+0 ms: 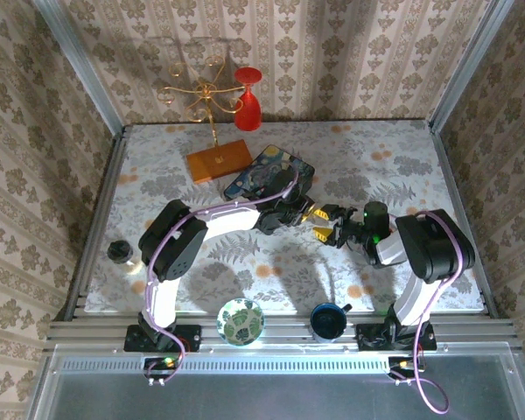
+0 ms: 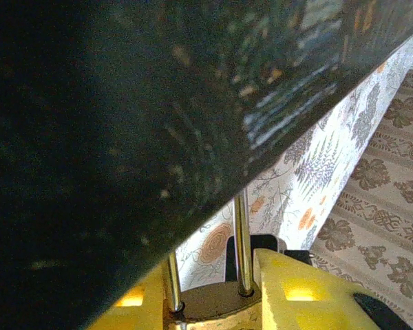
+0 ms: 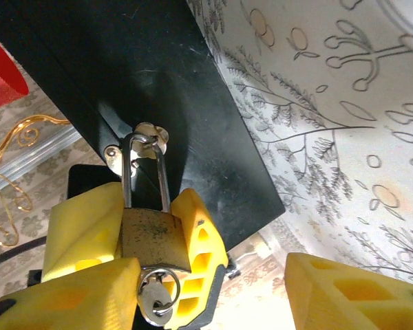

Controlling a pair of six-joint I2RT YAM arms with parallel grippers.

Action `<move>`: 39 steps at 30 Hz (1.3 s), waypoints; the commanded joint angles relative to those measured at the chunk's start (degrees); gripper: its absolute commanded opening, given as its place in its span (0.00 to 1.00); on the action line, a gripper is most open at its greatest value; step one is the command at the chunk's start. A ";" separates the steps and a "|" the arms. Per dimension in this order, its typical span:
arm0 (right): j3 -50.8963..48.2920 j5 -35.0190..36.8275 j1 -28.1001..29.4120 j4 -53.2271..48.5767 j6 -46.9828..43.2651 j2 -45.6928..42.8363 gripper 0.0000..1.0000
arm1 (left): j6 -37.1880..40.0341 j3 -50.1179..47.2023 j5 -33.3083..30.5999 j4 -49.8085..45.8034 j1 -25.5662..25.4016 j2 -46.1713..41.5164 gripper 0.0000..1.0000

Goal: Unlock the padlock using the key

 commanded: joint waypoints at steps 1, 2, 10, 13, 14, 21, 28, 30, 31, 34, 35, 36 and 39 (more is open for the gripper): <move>0.14 4.18 -0.95 -11.47 -7.71 -4.73 0.61 | -1.69 -1.24 8.37 -0.95 -2.41 -0.91 0.06; 0.50 4.57 -1.07 -14.74 -9.62 -6.50 0.61 | -1.58 -1.26 8.37 -1.28 -2.41 -0.91 0.08; 6.42 17.65 -2.45 -57.05 -32.09 -31.06 0.66 | -1.22 -1.93 8.02 -3.02 -2.85 -1.09 0.43; 8.85 22.79 -2.74 -67.59 -37.46 -38.54 0.67 | -1.22 -1.68 8.11 -3.11 -2.88 -0.90 0.44; 9.27 23.74 -2.76 -69.41 -38.58 -40.19 0.68 | -1.14 -1.65 8.11 -3.16 -3.01 -0.82 0.44; 11.18 25.43 -2.76 -75.93 -49.23 -43.87 0.68 | 0.89 -1.38 7.54 -4.62 -2.98 -1.74 0.55; 8.45 28.82 -2.67 -73.73 -56.97 -45.65 0.78 | 10.35 -1.26 1.17 -7.58 -1.51 -9.50 0.71; 8.62 29.88 -2.51 -73.16 -58.82 -45.61 0.97 | 13.18 -1.99 -1.47 -8.61 -1.12 -12.49 0.83; 8.99 30.01 -2.37 -73.10 -59.84 -45.16 1.00 | 14.54 -2.47 -2.61 -8.72 -0.89 -13.64 0.88; 10.76 30.71 -0.76 -72.55 -62.81 -43.09 1.00 | 18.74 -4.53 -7.10 -9.86 -0.18 -17.09 1.00; 11.48 30.87 0.23 -71.96 -63.76 -42.08 1.00 | 20.29 -5.27 -8.85 -10.69 0.03 -18.26 1.00; 12.34 31.54 1.50 -71.78 -64.95 -40.86 1.00 | 21.69 -6.00 -10.48 -11.53 0.37 -19.35 1.00; 15.99 32.87 5.82 -72.37 -70.55 -35.84 0.98 | 25.47 -7.14 -14.72 -14.79 1.30 -21.88 1.00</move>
